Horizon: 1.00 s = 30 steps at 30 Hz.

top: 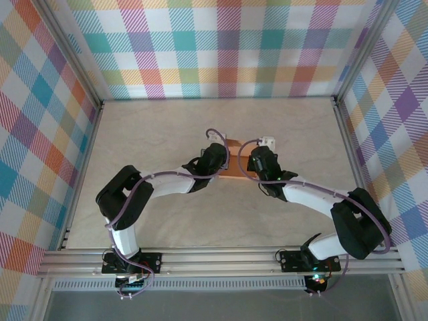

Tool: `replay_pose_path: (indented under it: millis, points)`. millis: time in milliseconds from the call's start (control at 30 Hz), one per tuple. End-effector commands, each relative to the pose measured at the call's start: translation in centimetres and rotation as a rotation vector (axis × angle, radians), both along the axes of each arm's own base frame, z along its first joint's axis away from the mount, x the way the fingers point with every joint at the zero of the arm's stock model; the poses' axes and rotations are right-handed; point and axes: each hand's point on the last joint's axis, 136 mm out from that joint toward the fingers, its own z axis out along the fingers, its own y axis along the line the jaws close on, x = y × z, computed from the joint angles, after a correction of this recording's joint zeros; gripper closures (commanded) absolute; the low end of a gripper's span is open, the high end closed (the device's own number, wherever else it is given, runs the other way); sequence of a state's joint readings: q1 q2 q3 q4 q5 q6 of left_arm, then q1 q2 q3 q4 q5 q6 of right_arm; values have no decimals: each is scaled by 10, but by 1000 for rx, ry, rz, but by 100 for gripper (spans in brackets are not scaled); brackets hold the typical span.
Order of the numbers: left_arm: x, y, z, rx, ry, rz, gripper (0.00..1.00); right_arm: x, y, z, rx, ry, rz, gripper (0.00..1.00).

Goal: Fold the paper box

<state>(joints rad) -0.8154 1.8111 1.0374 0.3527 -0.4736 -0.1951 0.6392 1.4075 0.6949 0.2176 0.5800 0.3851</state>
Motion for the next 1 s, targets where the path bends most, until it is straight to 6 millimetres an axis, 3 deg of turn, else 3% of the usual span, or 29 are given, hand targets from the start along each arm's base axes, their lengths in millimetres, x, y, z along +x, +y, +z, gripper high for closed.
replay_pose_path:
  millis: [0, 167, 367, 700, 967]
  points:
    - [-11, -19, 2, -73, -25, -21, 100, 2, 13, 23, 101, -98, 20, 100]
    - [-15, -25, -8, -83, -7, -26, 100, -1, 14, 14, 100, -95, 28, 100]
    - [-20, -29, -9, -62, 27, -55, 90, -1, 15, 7, 32, -87, 56, 100]
    - [-22, -33, -15, -52, 74, -63, 97, 0, 18, -7, 43, -90, 59, 100]
    - [-21, -23, -18, -86, 57, -3, 98, -6, 18, -16, 84, -95, 50, 100]
